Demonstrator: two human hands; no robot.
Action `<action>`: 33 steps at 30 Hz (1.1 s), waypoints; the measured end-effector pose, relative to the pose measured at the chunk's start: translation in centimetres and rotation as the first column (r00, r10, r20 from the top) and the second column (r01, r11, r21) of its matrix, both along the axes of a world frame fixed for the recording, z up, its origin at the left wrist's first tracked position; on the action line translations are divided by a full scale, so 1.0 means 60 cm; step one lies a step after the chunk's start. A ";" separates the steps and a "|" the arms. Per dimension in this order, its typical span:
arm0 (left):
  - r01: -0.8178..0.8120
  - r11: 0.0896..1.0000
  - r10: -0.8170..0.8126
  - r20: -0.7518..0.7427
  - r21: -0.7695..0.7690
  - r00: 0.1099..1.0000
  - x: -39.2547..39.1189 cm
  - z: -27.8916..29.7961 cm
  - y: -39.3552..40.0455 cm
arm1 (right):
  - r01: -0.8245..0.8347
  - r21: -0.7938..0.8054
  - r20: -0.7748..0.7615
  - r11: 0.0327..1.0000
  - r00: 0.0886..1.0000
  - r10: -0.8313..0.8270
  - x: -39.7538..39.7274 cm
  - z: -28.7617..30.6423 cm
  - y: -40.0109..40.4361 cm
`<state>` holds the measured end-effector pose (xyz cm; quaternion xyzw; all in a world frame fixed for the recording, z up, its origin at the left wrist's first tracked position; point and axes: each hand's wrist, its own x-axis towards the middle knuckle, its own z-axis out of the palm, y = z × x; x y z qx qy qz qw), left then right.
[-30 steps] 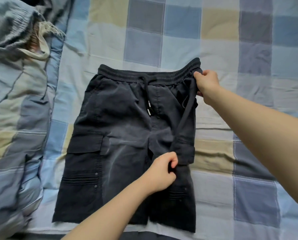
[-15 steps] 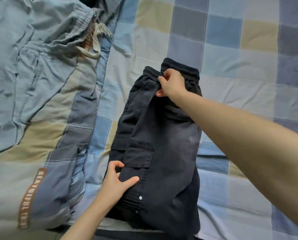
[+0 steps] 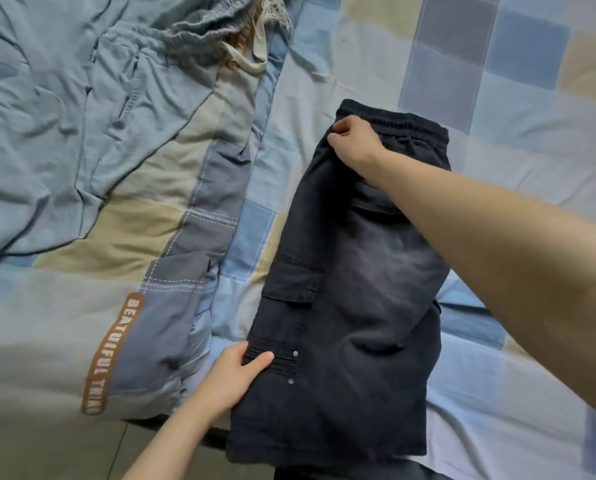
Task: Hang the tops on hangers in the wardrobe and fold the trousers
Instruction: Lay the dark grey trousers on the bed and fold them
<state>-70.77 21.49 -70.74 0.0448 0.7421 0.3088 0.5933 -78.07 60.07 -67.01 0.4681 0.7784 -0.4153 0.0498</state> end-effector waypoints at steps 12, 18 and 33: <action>0.243 0.894 -0.385 -0.365 -0.376 0.848 0.012 -0.006 0.020 | 0.466 0.106 -0.179 0.878 0.878 -0.444 0.263 0.002 -0.027; 0.098 0.968 -0.221 -0.602 -0.230 0.767 -0.002 0.004 0.079 | 0.690 0.026 0.087 0.723 0.719 -0.690 0.436 -0.040 -0.061; -0.156 0.987 0.153 -0.383 0.022 0.911 0.050 0.003 0.034 | 0.394 -0.474 0.097 0.787 0.912 -0.399 0.615 -0.045 -0.346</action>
